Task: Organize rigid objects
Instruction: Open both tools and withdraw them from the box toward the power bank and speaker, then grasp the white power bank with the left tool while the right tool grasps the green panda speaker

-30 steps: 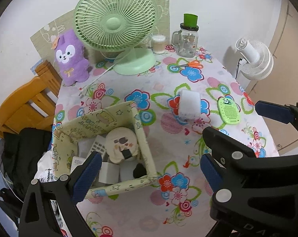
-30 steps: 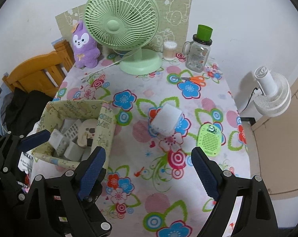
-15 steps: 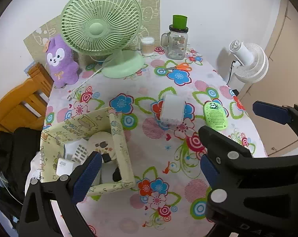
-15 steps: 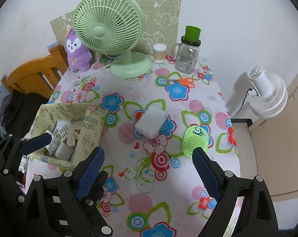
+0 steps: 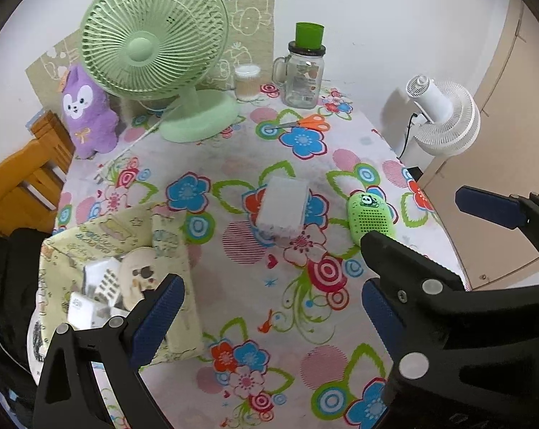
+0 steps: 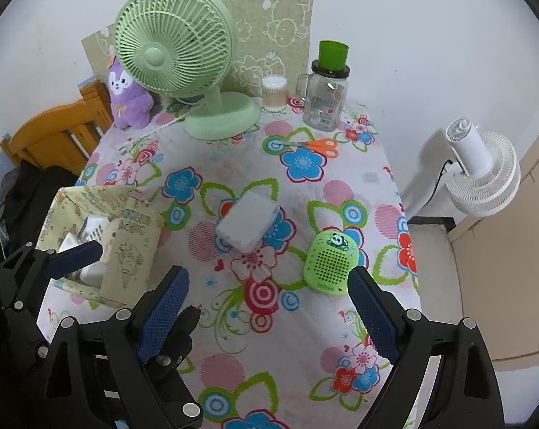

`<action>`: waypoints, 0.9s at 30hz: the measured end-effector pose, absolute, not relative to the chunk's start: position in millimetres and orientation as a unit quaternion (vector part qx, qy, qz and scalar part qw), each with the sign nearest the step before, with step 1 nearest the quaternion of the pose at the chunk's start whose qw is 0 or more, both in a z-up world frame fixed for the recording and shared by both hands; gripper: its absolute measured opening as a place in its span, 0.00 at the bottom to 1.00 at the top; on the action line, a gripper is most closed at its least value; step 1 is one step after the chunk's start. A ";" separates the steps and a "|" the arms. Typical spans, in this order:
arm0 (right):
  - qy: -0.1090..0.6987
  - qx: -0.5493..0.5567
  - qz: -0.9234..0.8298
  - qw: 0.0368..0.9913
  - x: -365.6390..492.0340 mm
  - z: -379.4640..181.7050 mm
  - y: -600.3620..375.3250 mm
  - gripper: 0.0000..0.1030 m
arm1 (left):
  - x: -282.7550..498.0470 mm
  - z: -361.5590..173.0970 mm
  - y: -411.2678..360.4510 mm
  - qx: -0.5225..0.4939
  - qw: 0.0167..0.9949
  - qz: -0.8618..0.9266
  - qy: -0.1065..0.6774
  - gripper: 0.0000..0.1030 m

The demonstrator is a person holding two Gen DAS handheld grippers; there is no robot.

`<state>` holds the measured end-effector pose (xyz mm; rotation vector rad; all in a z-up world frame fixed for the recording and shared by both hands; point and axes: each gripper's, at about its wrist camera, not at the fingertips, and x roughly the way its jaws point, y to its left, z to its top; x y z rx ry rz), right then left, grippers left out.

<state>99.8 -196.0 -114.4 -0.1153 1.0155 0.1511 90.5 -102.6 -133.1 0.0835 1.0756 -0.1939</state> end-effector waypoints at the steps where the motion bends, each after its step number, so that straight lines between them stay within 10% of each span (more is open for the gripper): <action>1: 0.485 -0.057 0.072 0.869 101.7 -116.1 -198.5 0.90 | 91.1 -134.4 -104.2 0.042 0.853 -0.091 0.512 0.98; 27: 0.514 -0.033 0.030 0.856 149.4 -174.0 -252.8 0.90 | 142.0 -191.0 -138.2 0.071 0.833 -0.098 0.540 0.95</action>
